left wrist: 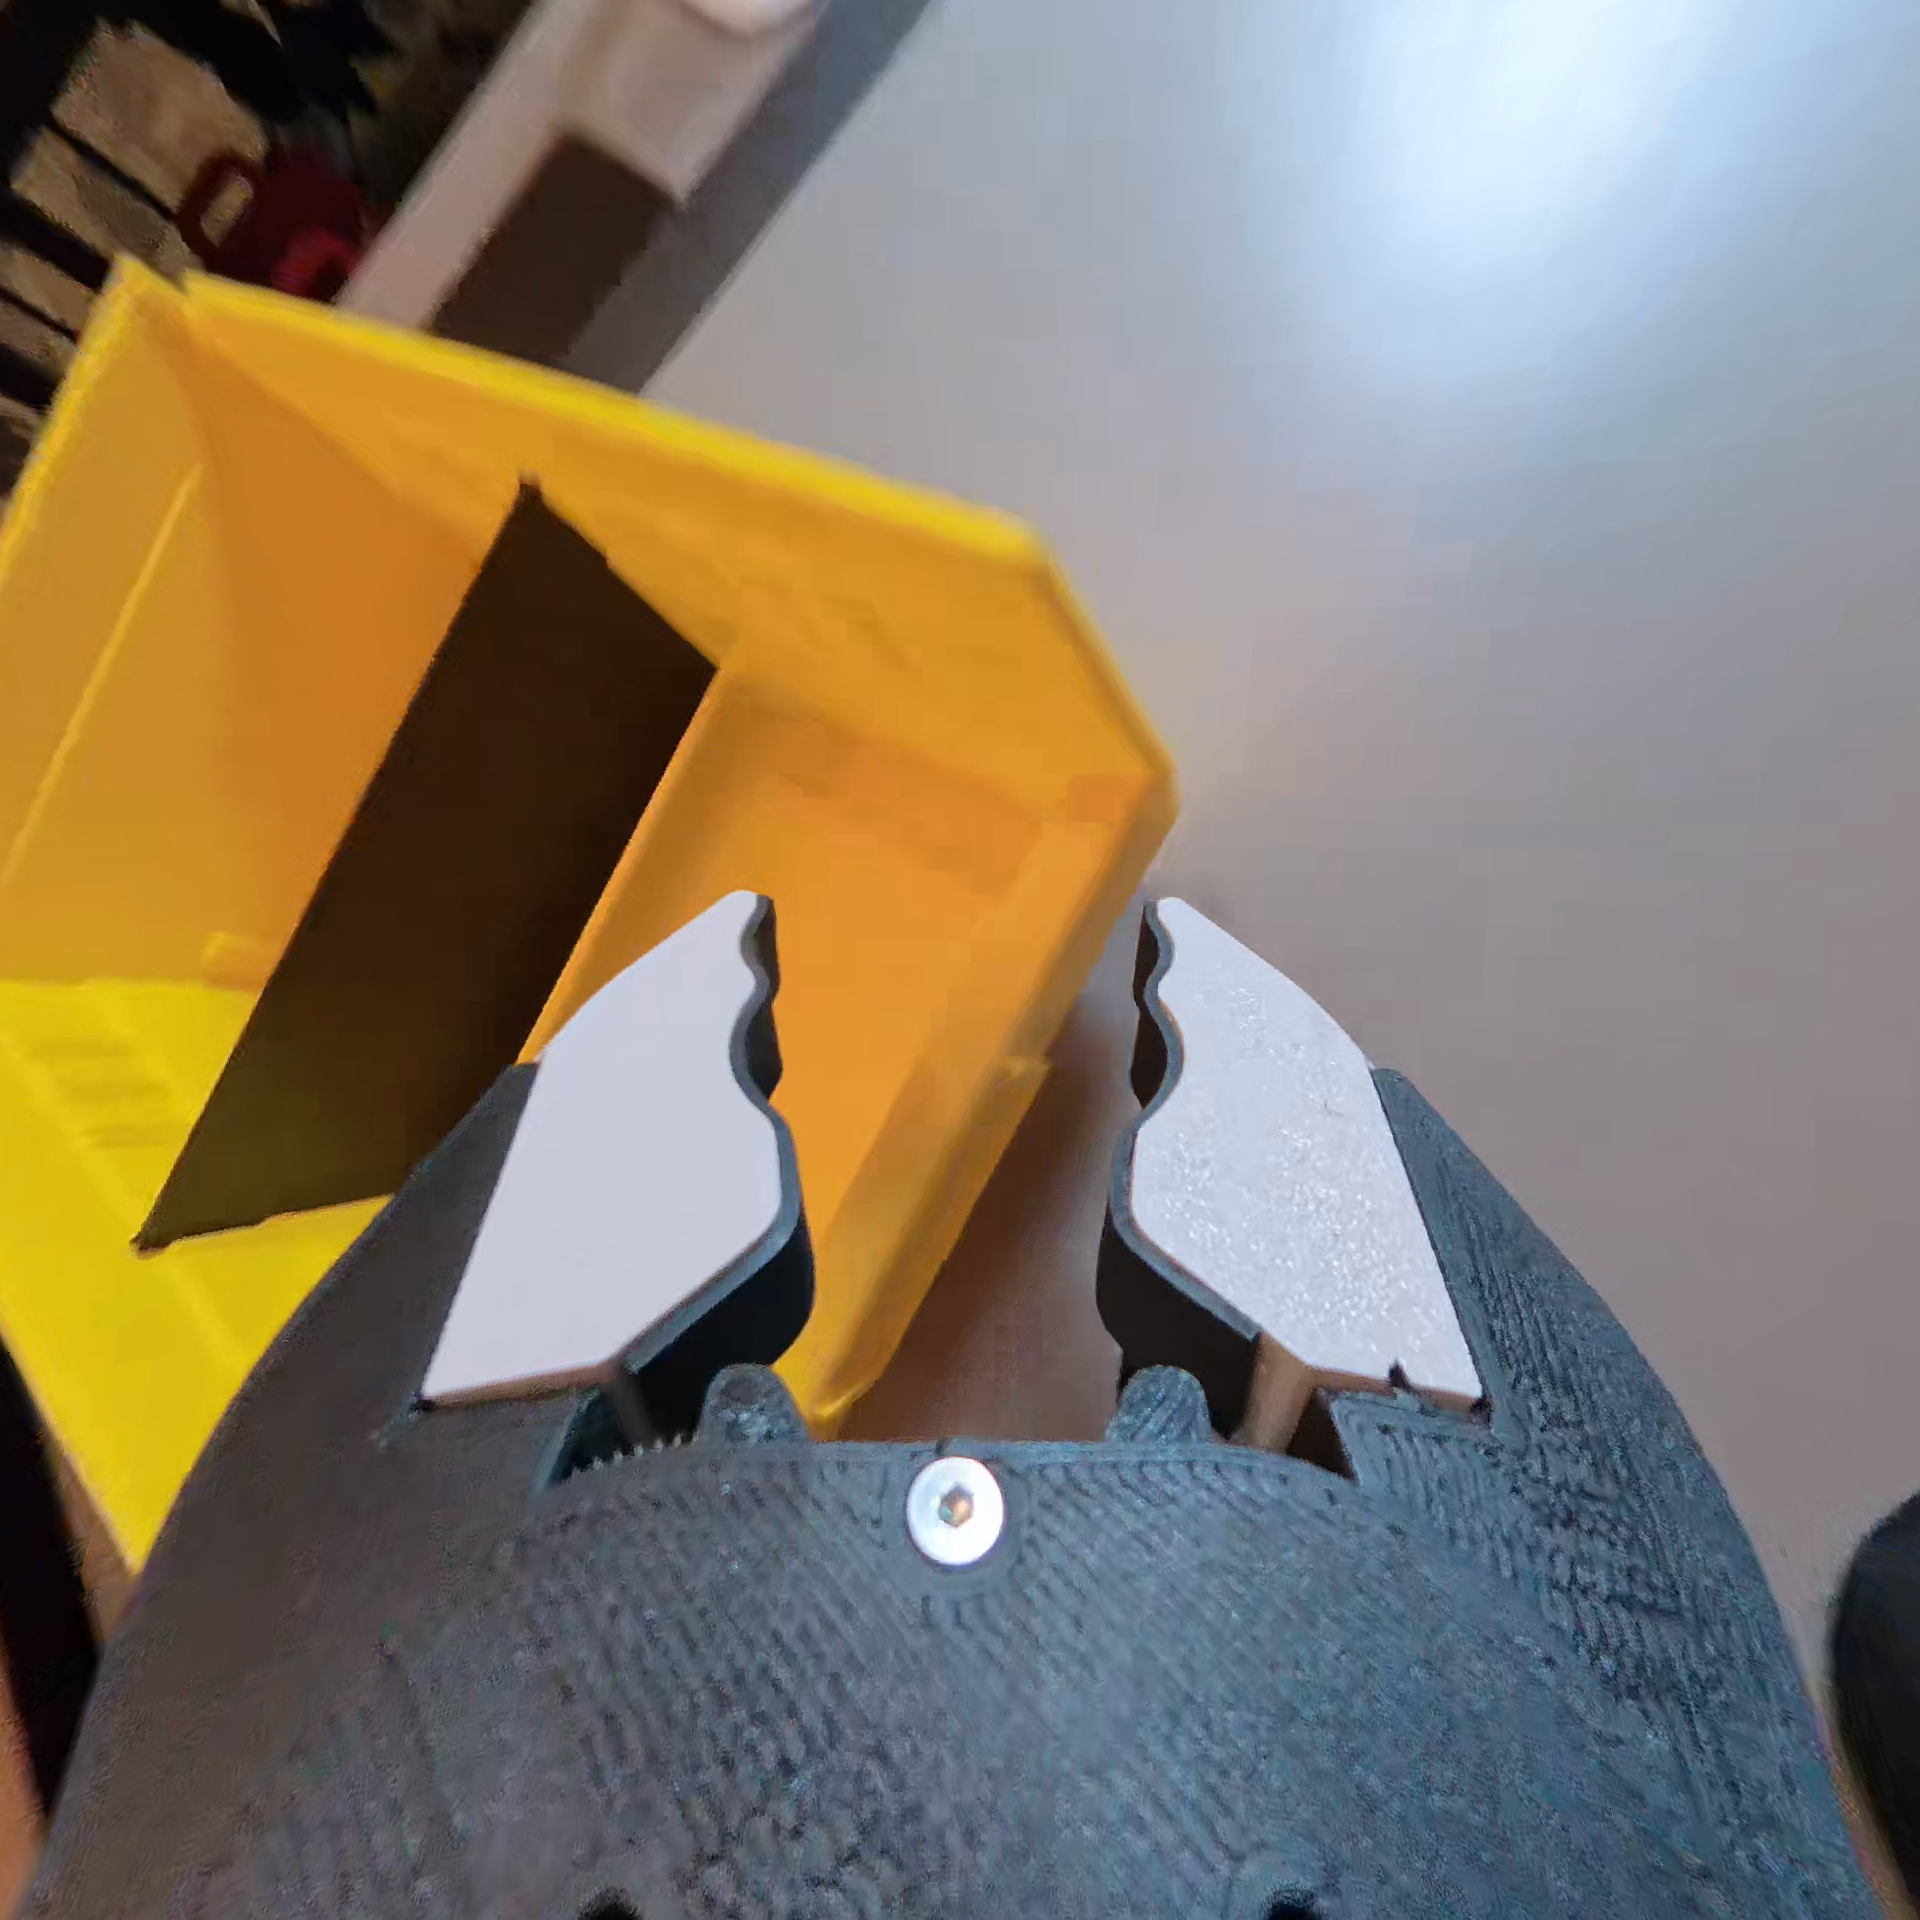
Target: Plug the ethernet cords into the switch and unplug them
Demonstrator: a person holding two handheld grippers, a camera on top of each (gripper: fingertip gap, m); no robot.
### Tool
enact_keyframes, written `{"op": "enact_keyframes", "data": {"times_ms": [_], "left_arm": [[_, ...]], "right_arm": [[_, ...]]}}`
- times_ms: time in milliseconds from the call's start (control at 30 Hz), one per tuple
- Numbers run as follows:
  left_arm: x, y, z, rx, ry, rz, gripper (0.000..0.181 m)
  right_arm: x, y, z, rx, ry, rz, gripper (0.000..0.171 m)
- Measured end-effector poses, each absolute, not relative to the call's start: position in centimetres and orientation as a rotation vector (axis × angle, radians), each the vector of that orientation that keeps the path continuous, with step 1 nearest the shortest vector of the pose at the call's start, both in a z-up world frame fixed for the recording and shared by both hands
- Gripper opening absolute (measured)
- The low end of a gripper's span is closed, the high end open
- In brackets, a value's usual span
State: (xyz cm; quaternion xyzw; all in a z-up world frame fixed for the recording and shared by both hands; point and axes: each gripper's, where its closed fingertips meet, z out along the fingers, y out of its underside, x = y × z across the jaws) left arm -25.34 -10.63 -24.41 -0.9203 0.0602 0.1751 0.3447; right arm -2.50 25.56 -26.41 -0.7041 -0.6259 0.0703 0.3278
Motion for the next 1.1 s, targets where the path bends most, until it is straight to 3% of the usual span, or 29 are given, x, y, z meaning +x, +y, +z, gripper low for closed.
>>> {"op": "enact_keyframes", "data": {"times_ms": [100, 400, 700, 867, 1100], "left_arm": [[-27.4, -12.4, -27.4, -2.571, 0.216, 0.481, 0.077], [-27.8, -12.8, -29.6, -2.678, 0.28, 0.284, 0.062], [-26.9, -12.6, -29.8, -2.598, 0.237, 0.211, 0.046], [-25.9, -11.7, -29.6, -2.562, 0.363, 0.343, 0.035], [-22.6, -9.8, -29.4, -2.504, 0.457, 0.392, 0.035]], "right_arm": [[-2.6, 26.6, -27.2, -1.855, -1.583, 0.132, 0.074], [-1.9, 28.2, -27.9, -1.876, -1.567, 0.096, 0.058], [-0.4, 28.5, -27.5, -1.845, -1.454, 0.075, 0.07], [0.4, 27.4, -27.4, -1.708, -1.566, 0.061, 0.056], [2.8, 22.3, -27.2, -1.297, -1.802, -0.052, 0.035]]}}
